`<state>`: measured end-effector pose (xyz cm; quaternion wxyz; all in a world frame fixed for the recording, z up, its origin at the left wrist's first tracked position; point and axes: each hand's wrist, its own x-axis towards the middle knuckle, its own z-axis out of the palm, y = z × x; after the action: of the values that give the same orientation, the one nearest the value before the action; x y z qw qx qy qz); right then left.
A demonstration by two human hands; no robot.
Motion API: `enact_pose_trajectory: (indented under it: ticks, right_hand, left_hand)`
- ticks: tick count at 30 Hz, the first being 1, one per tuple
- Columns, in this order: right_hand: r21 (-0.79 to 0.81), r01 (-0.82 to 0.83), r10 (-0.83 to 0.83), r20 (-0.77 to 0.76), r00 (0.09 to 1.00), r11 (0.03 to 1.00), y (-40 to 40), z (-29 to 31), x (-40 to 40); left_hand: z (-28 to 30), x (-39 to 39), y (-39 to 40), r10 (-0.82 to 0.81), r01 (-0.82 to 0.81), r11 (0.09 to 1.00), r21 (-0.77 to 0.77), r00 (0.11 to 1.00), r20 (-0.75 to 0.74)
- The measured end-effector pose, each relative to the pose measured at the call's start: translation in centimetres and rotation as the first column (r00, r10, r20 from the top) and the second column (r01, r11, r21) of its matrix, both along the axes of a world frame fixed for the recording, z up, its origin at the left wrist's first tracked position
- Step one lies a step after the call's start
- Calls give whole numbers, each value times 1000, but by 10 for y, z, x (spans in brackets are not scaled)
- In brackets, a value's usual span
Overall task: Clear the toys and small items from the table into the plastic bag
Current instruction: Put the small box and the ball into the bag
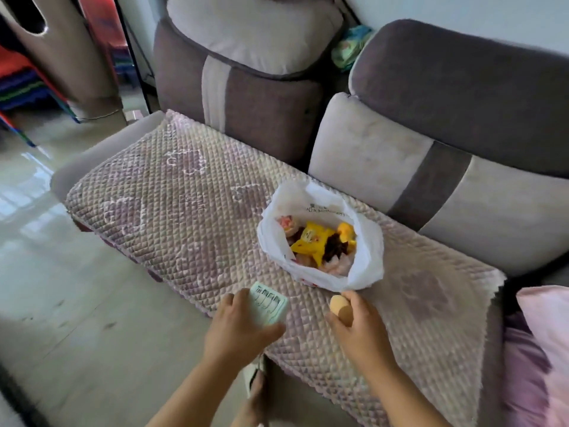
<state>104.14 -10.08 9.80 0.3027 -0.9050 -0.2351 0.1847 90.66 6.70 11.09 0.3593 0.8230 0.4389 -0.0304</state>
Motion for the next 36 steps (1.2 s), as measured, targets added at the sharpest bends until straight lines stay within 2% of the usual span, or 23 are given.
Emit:
enact_pose_trajectory:
  ticks: [9,12,18,21,24,27,30,36]
  right_hand:
    - [-46,112,-114,-36,993,993,107,-47,121]
    - [-53,196,-198,-33,980,979,132,-74,156]
    - [-265,191,-194,15,981,945,155,-139,206]
    - [-363,182,-161,89,983,914,157,-165,219]
    - [-429,182,-161,86,983,885,157,-182,225]
    - [-467,185,-164,86,983,865,153,-193,228]
    - [-427,194,-169,95,981,883,149,-192,224]
    - [-261,217,-222,8,975,941,134,-159,205]
  left_hand:
    - [-47,181,101,-166,166,986,-17,976,-140]
    - [-84,235,121,-166,150,984,-99,968,-188]
    - [-169,306,129,-216,177,961,-211,960,-178]
    - [-207,323,128,-197,157,973,-170,948,-250]
    - [-230,326,131,-161,132,986,-100,905,-393]
    - [-239,322,133,-180,163,984,-76,867,-465]
    - [-232,313,131,-228,214,973,-83,868,-442]
    - [-184,271,125,-232,220,973,-74,930,-286]
